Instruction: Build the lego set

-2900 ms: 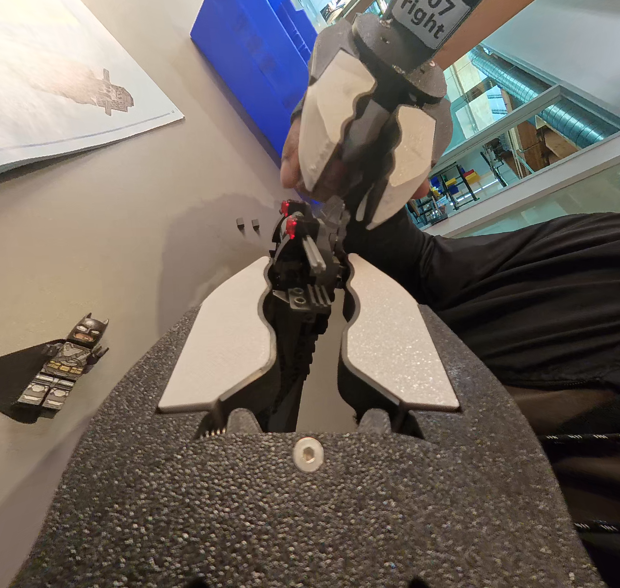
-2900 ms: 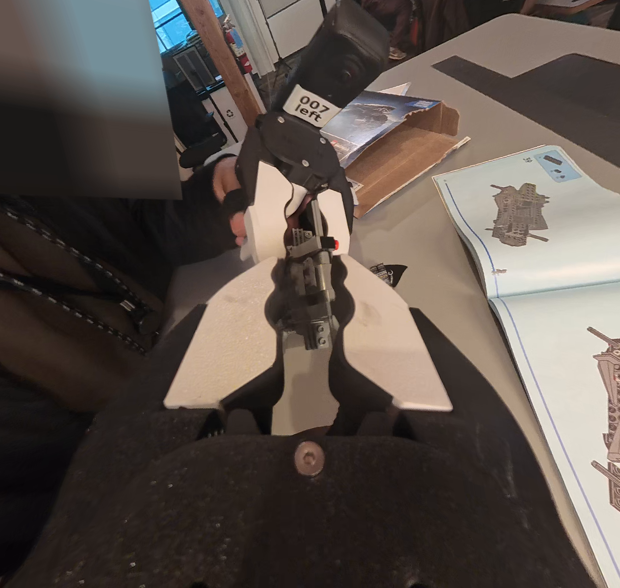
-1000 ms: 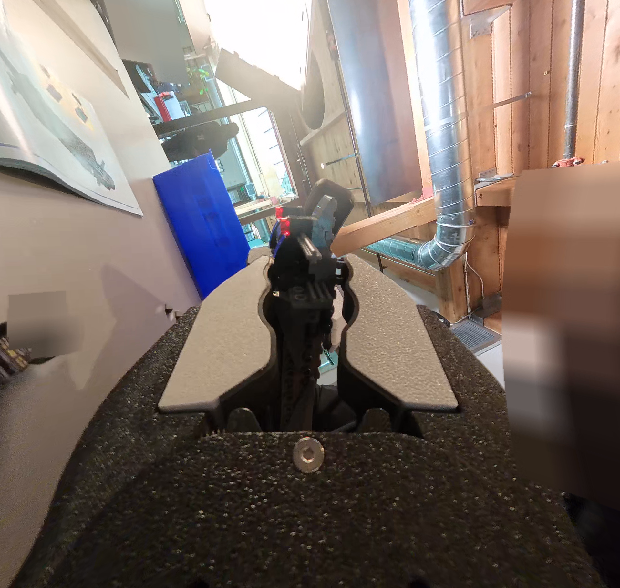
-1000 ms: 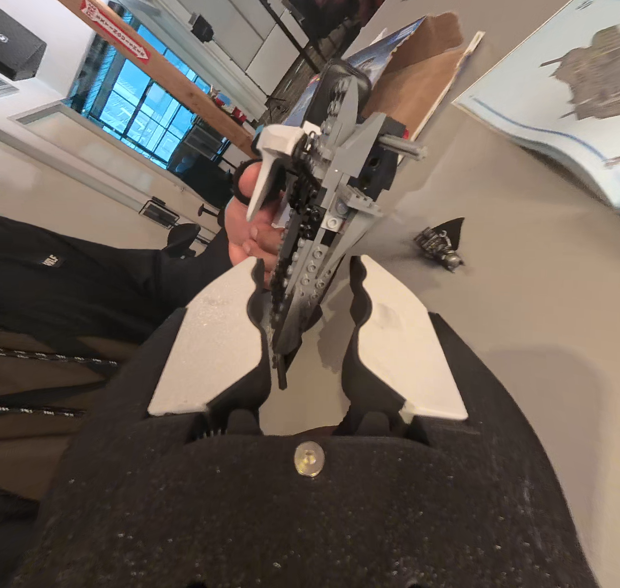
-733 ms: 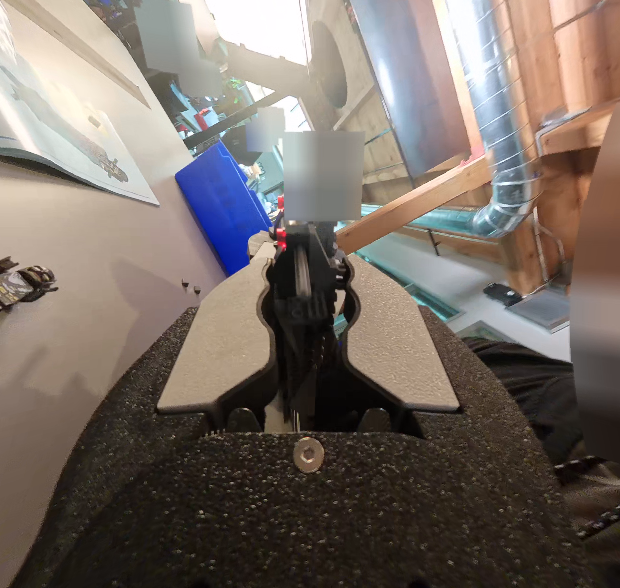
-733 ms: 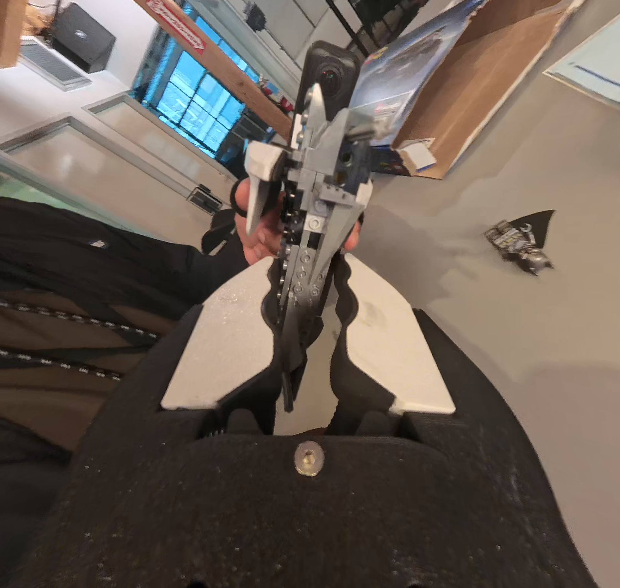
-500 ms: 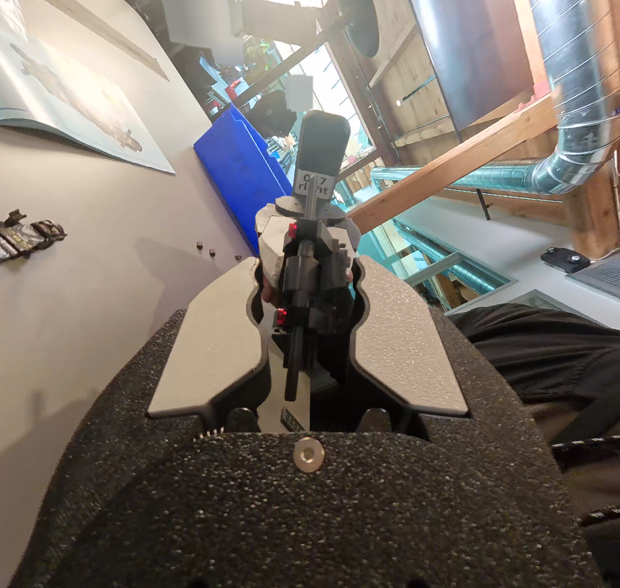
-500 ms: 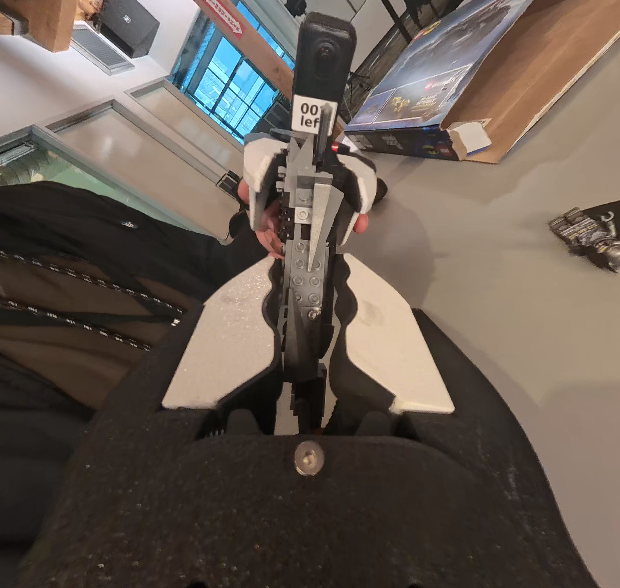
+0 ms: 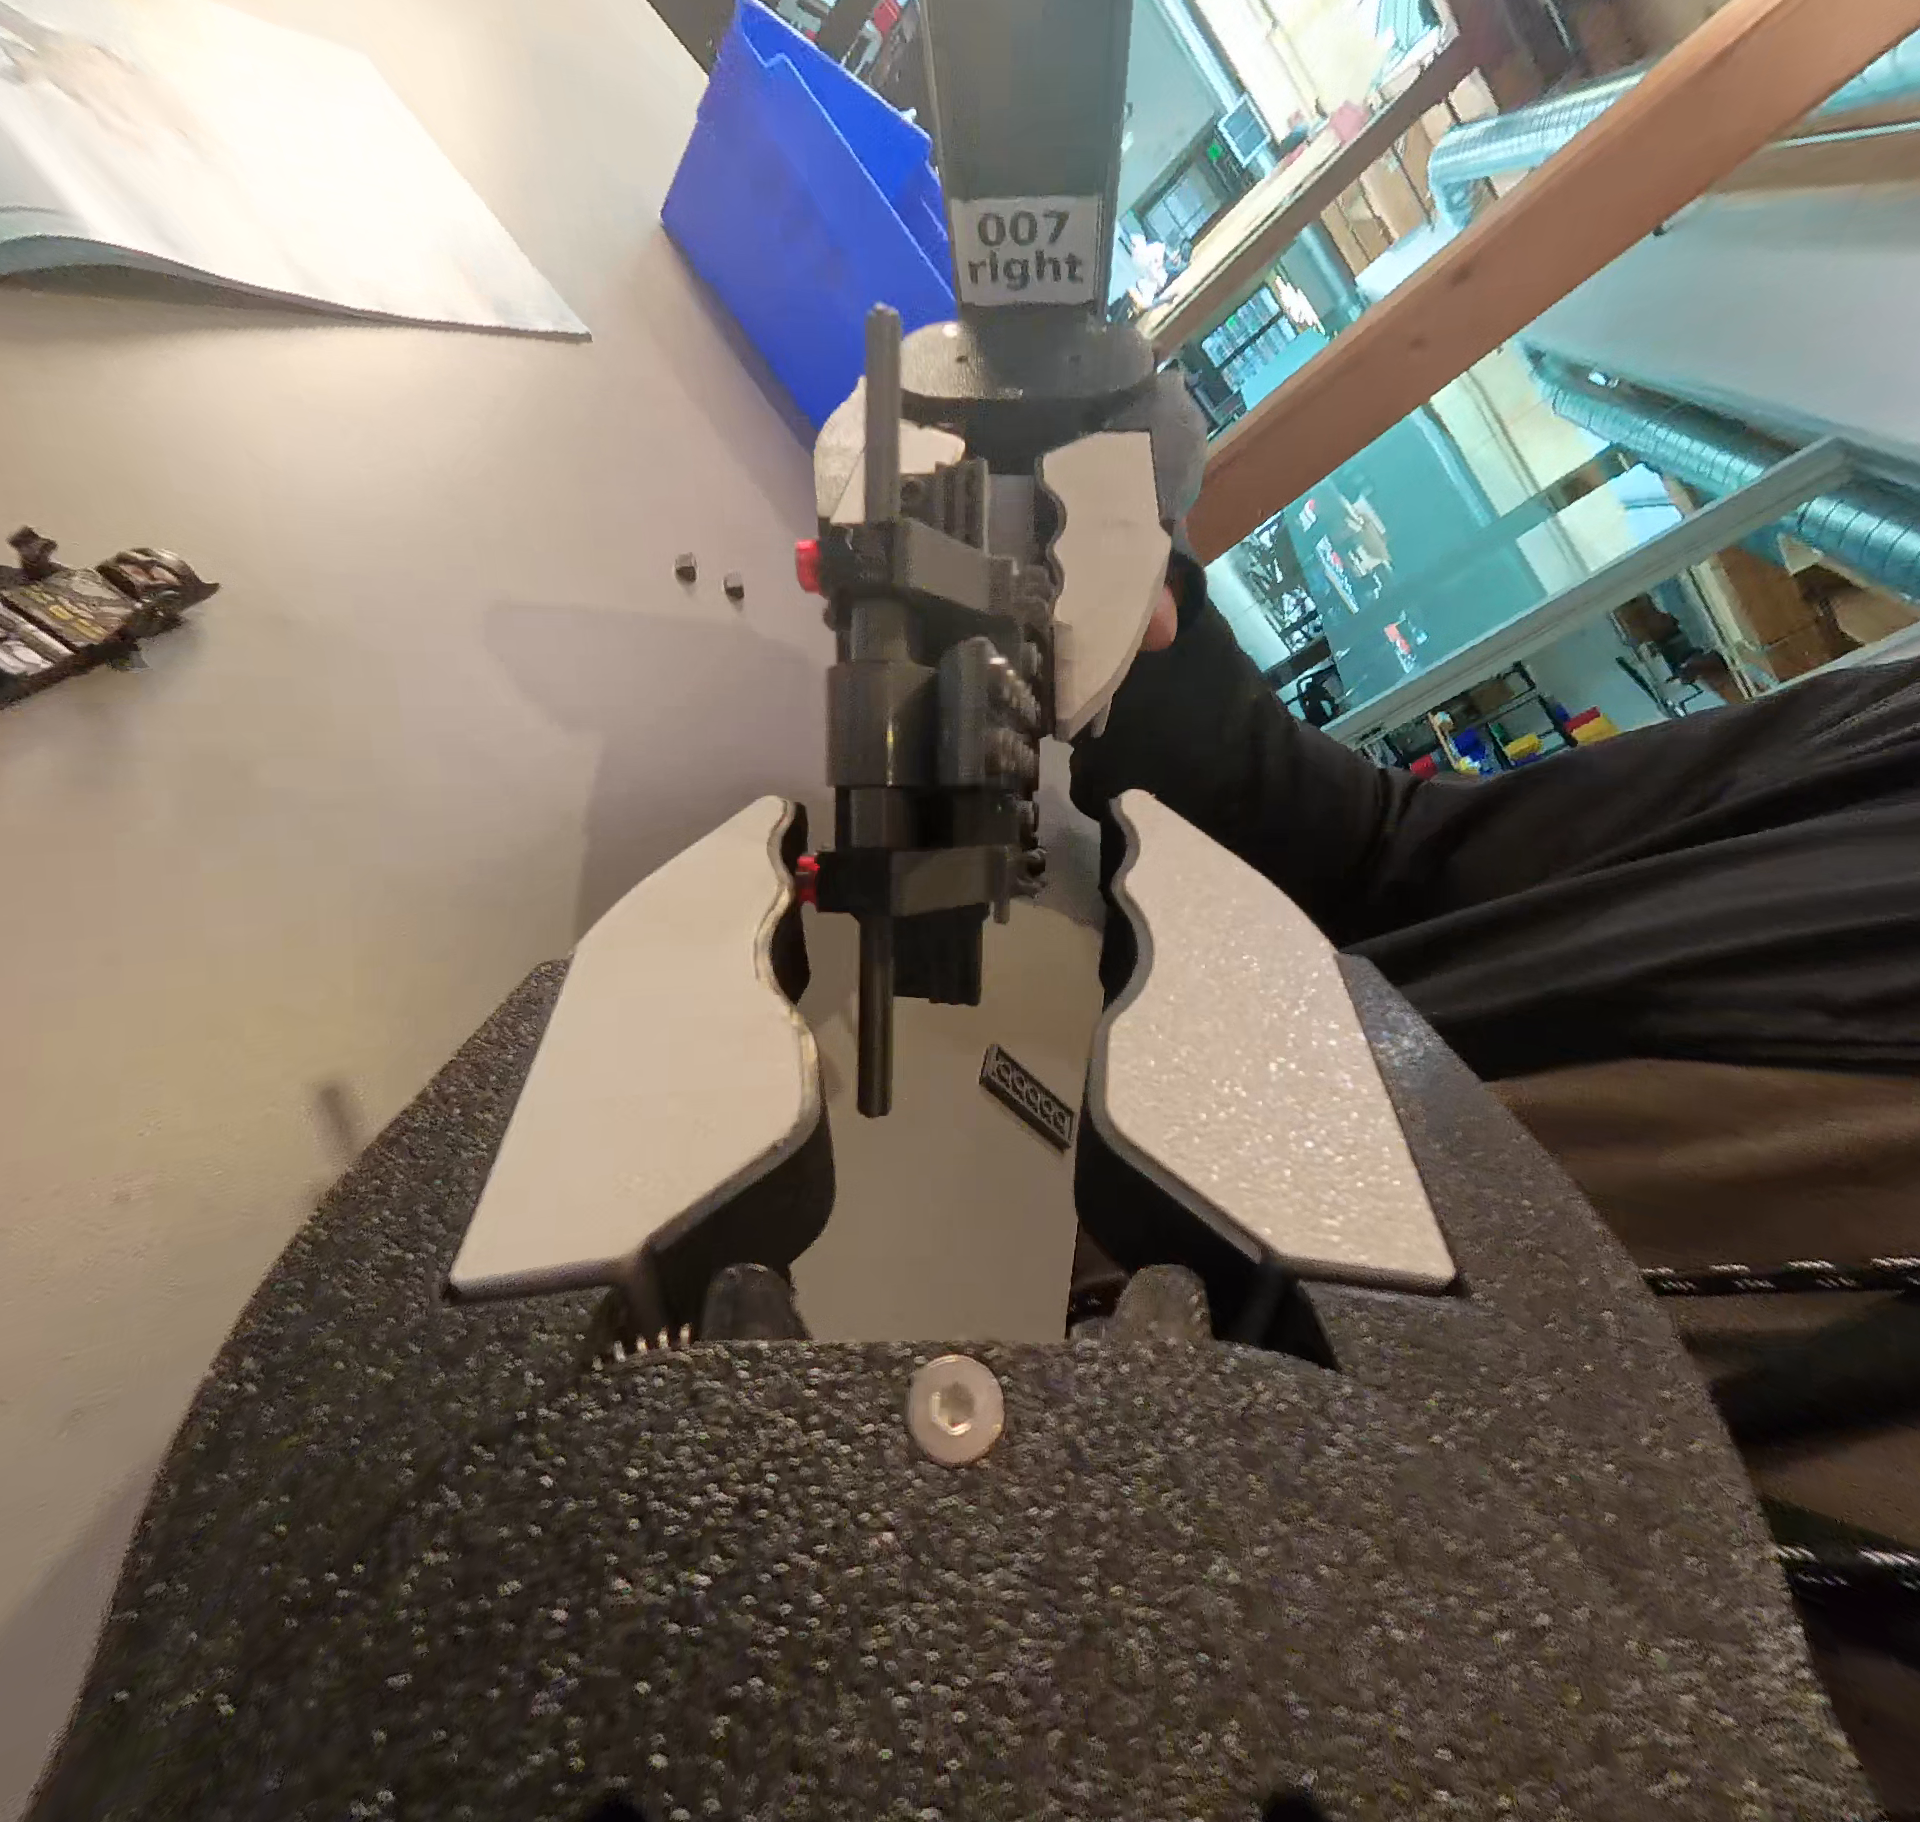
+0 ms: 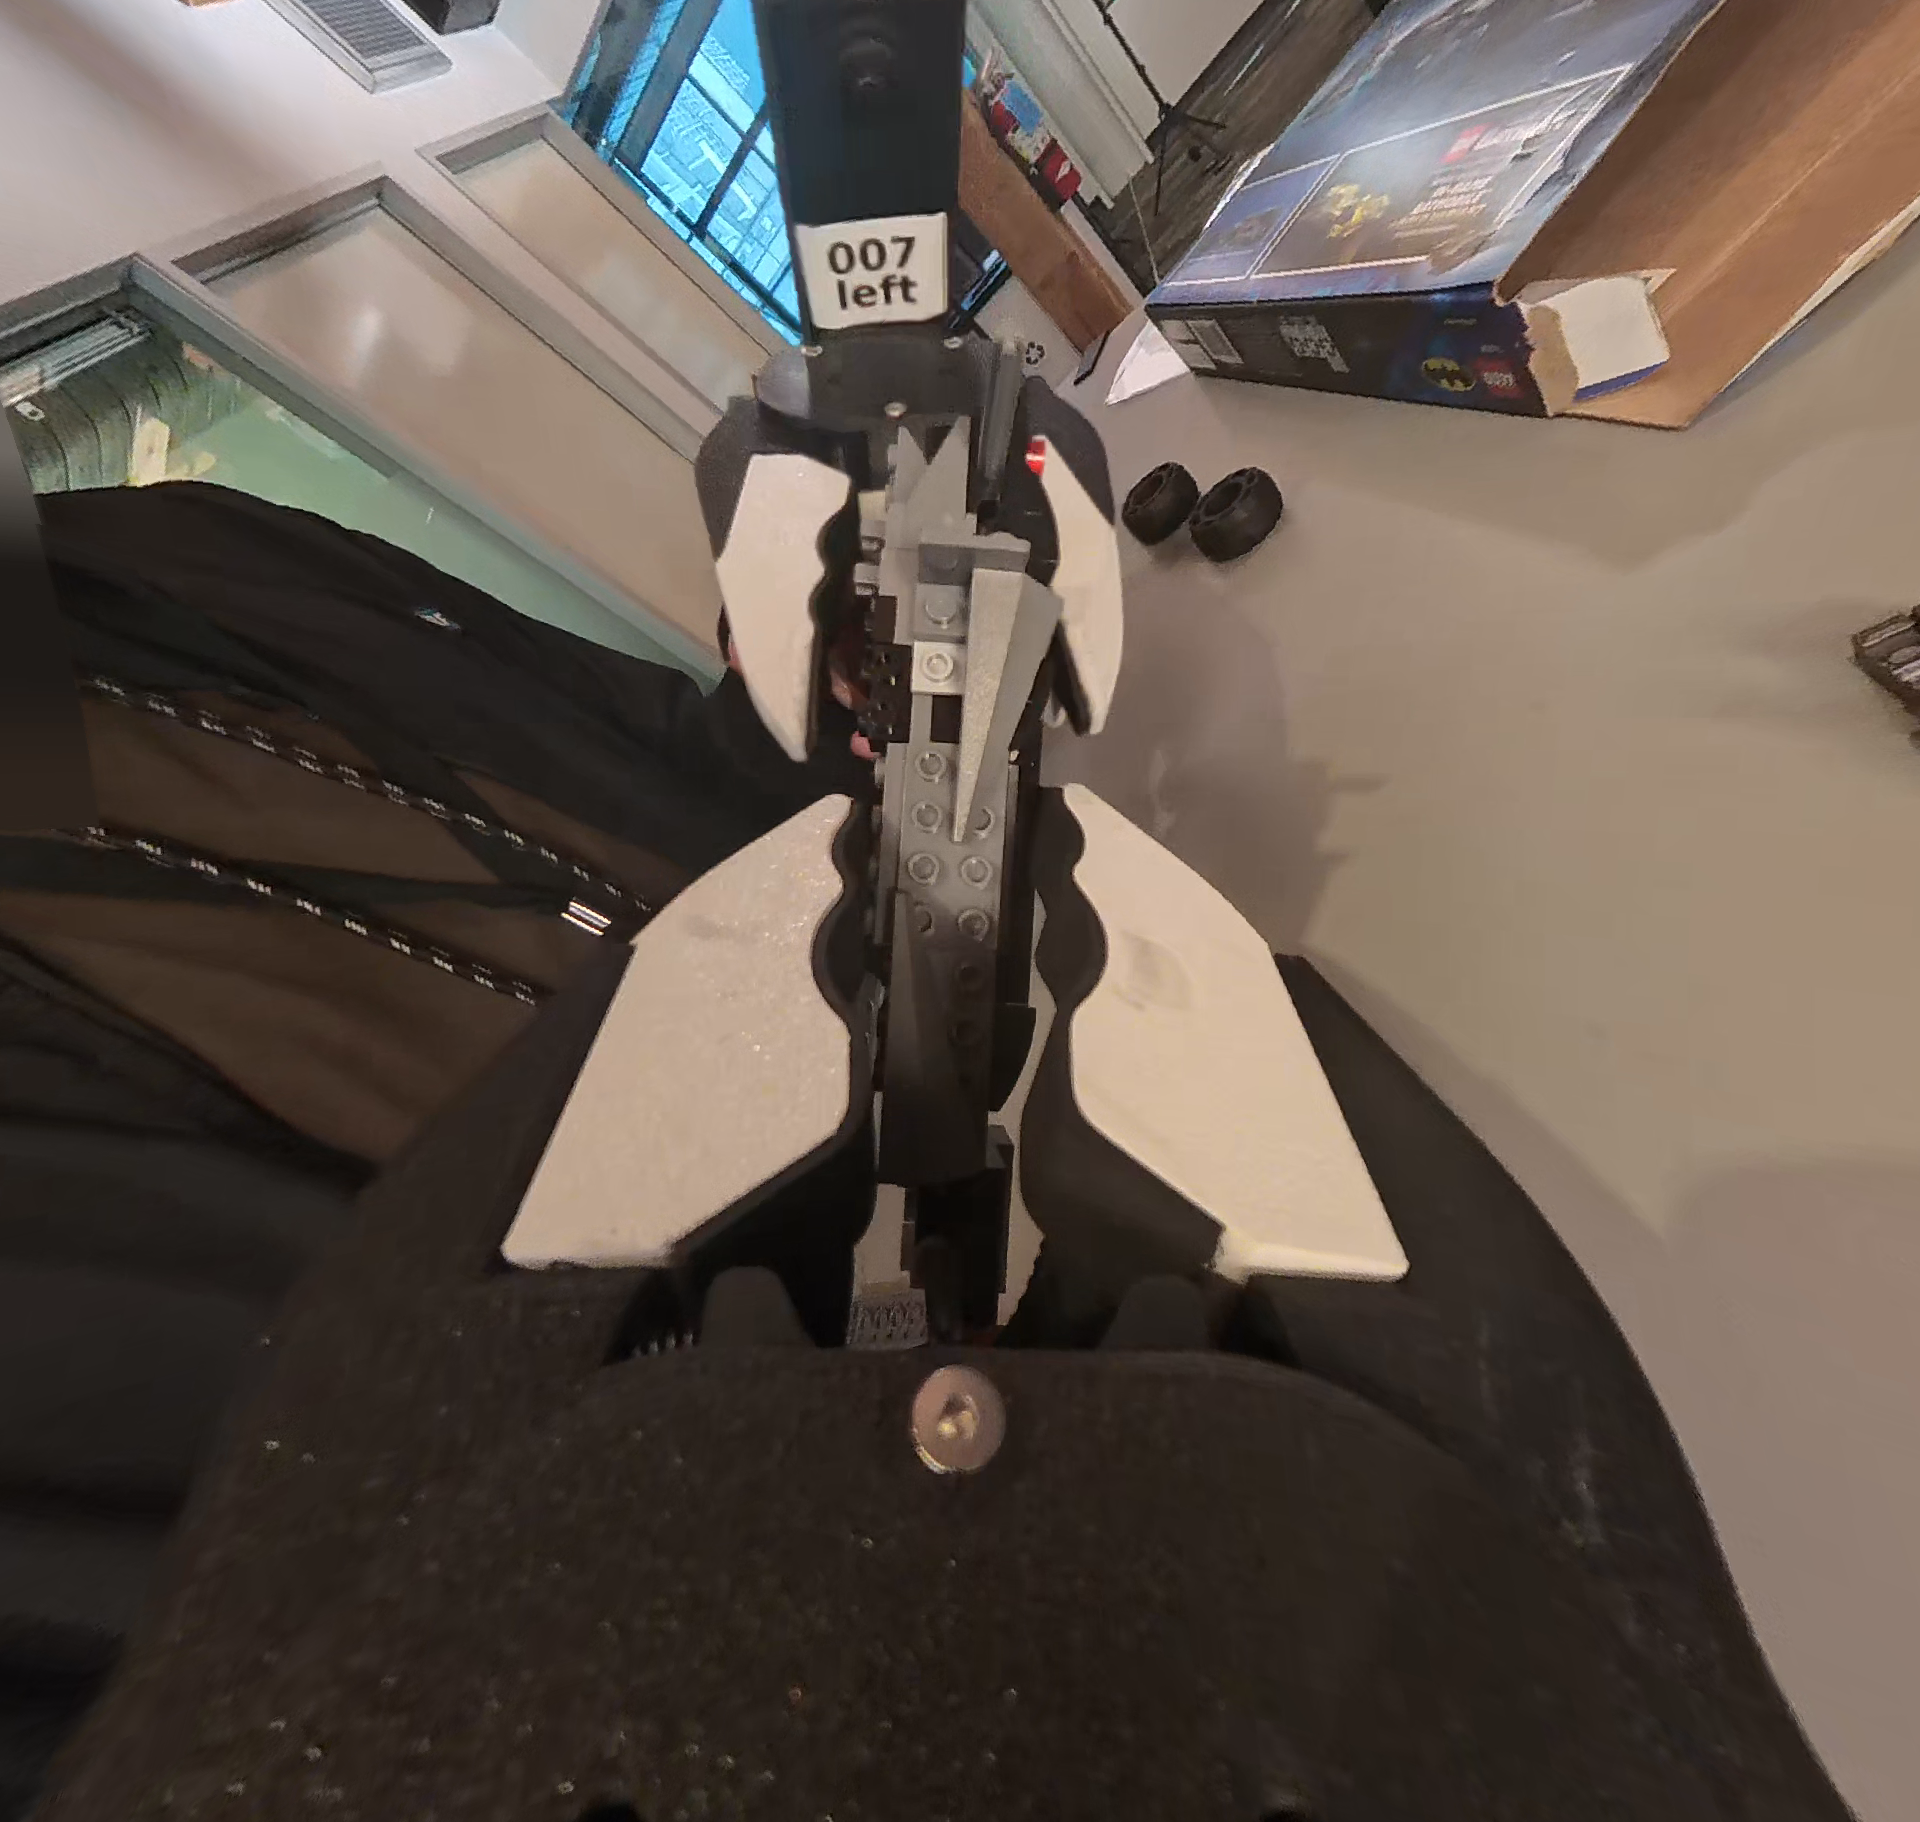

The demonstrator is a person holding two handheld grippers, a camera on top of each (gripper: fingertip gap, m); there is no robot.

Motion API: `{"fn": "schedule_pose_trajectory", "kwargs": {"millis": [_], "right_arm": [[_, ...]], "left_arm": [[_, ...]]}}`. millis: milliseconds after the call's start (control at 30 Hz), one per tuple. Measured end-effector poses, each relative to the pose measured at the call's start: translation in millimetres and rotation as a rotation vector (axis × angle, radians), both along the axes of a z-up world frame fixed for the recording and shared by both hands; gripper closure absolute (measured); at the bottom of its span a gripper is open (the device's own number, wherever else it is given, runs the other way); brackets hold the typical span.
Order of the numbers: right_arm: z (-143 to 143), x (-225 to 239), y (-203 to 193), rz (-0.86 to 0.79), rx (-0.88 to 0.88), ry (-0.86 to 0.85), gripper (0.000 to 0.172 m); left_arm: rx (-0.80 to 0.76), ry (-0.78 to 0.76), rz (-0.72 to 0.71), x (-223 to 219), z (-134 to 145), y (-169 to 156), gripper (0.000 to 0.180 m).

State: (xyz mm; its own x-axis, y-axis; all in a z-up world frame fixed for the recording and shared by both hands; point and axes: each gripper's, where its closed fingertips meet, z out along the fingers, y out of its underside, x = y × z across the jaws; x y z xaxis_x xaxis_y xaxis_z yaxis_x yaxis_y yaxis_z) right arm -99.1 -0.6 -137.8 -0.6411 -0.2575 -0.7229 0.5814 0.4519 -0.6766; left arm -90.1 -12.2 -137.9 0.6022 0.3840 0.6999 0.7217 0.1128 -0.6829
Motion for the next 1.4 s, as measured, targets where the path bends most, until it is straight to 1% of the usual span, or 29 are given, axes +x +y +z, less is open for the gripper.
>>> {"fn": "schedule_pose_trajectory", "kwargs": {"millis": [167,300,533,667,767,933,1100,1267,1333,1400], "right_arm": [[-4,6,1,0.032,0.037,-0.004,0.142],[-7,8,0,0.062,0.077,0.011,0.142],[-11,6,1,0.111,0.135,0.031,0.142],[-13,4,0,0.110,0.151,0.024,0.142],[-18,-1,-4,0.074,0.177,0.045,0.142],[-14,-26,-6,-0.083,0.187,0.121,0.142],[-13,-39,7,-0.201,0.267,0.295,0.136],[-24,-21,16,-0.266,0.398,0.510,0.131],[-31,-10,15,-0.292,0.455,0.557,0.128],[-41,3,11,-0.308,0.518,0.590,0.119]], "left_arm": [[0.007,-0.031,-0.012,0,-7,6,0.137],[-0.025,-0.062,-0.055,6,-16,10,0.137],[-0.025,-0.103,-0.088,8,-22,13,0.138],[-0.003,-0.115,-0.080,6,-24,12,0.139],[0.059,-0.159,-0.056,3,-27,10,0.139],[0.222,-0.298,-0.010,-2,-40,5,0.139],[0.317,-0.393,0.029,-2,-50,4,0.139],[0.372,-0.442,0.099,-7,-54,0,0.139],[0.376,-0.453,0.129,-10,-56,-2,0.139],[0.385,-0.467,0.173,-14,-58,-4,0.139]]}}
